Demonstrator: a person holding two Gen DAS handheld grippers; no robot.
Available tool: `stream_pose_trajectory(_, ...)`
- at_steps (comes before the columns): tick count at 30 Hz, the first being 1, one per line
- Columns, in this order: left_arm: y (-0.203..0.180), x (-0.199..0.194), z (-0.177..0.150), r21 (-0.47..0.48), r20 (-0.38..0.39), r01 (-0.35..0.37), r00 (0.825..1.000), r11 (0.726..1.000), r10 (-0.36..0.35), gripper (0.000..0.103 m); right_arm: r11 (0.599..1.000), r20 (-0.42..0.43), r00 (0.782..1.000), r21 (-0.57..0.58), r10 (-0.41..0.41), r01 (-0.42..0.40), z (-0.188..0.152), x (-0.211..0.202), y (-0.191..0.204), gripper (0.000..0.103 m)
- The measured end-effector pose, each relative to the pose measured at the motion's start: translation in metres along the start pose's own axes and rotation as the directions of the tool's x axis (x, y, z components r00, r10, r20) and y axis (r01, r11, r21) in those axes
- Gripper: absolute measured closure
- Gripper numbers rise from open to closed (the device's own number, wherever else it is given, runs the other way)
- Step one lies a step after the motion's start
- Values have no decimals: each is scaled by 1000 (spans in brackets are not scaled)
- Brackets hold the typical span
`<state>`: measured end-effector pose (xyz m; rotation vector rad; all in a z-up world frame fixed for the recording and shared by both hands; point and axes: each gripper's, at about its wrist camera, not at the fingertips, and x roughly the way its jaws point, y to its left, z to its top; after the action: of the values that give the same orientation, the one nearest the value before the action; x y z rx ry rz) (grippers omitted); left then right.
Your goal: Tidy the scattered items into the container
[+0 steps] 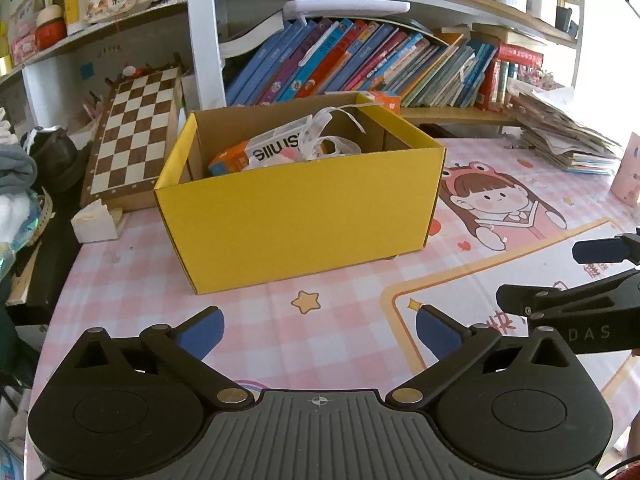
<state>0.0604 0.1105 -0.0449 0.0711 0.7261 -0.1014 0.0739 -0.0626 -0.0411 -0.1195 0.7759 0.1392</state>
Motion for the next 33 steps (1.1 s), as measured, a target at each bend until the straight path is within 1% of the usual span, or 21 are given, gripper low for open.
stream_pose_trajectory(18, -4, 0, 0, 0, -9, 15, 1000, 1000, -15, 0, 1000, -4, 1000, -4, 4, -4, -2, -2, 3, 5)
stream_pose_trajectory(21, -4, 1, 0, 2, -10, 15, 1000, 1000, -15, 0, 1000, -4, 1000, -14, 14, -14, -3, -1, -5, 5)
stream_pose_trajectory(24, -4, 1, 0, 2, -11, 19, 1000, 1000, -19, 0, 1000, -7, 1000, -11, 13, -13, -4, -1, -5, 5)
stream_pose_trajectory(33, -5, 2, 0, 5, -15, 32, 999, 999, -32, 0, 1000, -10, 1000, -4, 9, -9, -3, 0, -4, 2)
